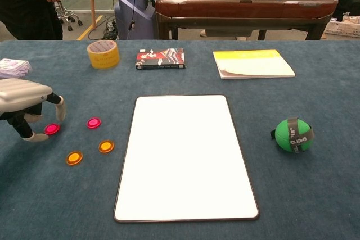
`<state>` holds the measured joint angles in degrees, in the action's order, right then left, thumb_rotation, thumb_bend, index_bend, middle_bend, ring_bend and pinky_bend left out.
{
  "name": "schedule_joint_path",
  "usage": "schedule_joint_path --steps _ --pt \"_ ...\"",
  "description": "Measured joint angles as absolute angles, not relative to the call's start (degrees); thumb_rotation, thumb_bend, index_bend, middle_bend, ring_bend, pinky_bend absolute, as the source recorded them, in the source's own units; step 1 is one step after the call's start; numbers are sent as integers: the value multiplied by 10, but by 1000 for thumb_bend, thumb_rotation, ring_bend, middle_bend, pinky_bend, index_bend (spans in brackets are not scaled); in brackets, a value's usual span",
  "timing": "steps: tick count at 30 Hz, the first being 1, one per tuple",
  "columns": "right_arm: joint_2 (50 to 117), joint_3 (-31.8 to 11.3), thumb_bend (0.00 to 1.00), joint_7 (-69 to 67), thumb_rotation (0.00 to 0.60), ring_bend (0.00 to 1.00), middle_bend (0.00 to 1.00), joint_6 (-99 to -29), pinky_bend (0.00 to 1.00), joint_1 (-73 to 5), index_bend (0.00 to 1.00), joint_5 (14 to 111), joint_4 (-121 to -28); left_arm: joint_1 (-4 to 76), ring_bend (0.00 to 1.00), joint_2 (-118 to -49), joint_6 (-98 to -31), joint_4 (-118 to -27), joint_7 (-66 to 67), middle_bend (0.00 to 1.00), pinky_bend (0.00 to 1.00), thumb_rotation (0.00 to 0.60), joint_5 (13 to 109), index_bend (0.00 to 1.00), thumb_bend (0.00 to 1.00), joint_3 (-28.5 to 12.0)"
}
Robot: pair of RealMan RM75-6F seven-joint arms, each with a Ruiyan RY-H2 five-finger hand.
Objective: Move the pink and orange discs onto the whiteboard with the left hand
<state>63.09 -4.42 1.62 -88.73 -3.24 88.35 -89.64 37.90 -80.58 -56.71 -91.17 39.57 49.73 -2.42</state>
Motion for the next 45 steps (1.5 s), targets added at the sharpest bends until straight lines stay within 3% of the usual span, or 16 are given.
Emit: schedule_joint_path --steps 45 --pt "631 -45 144 16 600 272 250 -887 397 -33 203 881 -897 386 967 -830 -569 -869 371 1000 1000 600 477 564 284 -17"
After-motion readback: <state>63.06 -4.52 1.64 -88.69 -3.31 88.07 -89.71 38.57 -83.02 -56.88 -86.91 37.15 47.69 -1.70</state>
